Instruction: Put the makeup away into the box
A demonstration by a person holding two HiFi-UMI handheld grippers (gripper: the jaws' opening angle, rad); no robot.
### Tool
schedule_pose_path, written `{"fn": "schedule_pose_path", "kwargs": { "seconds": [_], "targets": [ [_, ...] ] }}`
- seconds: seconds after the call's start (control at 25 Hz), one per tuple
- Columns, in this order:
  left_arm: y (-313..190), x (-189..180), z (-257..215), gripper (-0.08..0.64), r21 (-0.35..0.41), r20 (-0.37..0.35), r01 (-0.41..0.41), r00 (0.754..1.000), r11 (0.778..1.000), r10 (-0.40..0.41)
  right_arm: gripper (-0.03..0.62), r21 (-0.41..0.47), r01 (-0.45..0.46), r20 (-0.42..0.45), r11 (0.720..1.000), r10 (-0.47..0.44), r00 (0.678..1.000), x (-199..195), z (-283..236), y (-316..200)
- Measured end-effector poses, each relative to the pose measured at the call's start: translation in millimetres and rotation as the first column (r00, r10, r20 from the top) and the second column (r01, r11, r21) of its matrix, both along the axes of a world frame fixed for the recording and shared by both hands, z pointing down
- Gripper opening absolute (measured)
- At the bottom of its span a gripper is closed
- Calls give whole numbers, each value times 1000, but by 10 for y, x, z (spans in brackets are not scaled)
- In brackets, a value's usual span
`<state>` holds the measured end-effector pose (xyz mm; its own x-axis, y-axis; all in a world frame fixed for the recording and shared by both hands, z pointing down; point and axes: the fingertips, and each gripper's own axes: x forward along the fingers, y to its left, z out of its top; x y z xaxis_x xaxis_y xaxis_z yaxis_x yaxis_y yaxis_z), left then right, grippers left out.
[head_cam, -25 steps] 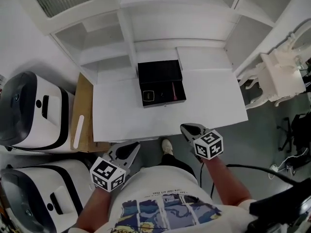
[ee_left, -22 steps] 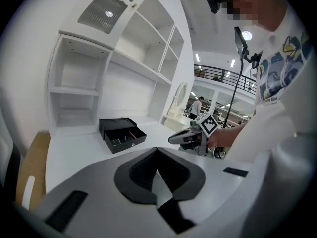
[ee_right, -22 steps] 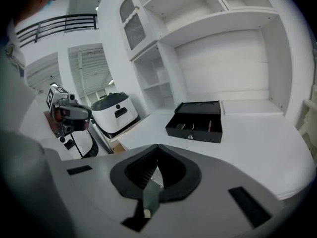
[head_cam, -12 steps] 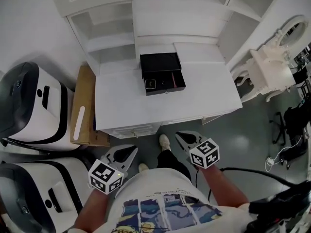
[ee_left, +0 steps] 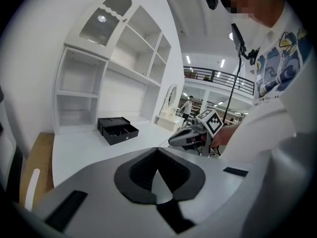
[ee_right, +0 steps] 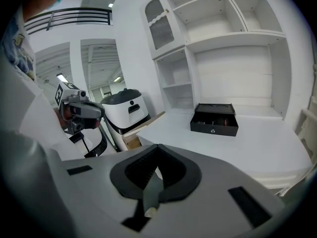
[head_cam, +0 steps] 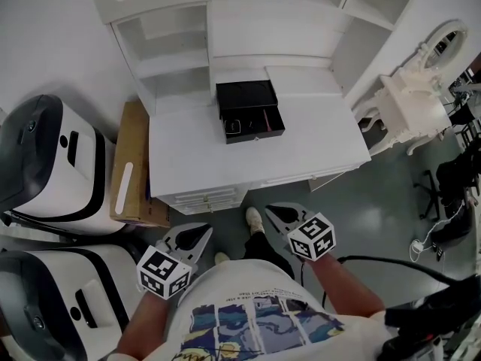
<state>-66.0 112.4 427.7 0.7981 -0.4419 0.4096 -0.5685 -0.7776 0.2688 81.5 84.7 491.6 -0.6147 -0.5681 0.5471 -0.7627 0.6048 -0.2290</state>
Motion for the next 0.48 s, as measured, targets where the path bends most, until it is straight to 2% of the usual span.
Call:
{"fn": "schedule_pose_path", "kwargs": {
  "seconds": [0.48],
  "targets": [
    [4,11,30,14,-2,2,-5,1000,1000,5,25,12,29,0,1000,-29,1000,-134,-6,8]
  ]
}}
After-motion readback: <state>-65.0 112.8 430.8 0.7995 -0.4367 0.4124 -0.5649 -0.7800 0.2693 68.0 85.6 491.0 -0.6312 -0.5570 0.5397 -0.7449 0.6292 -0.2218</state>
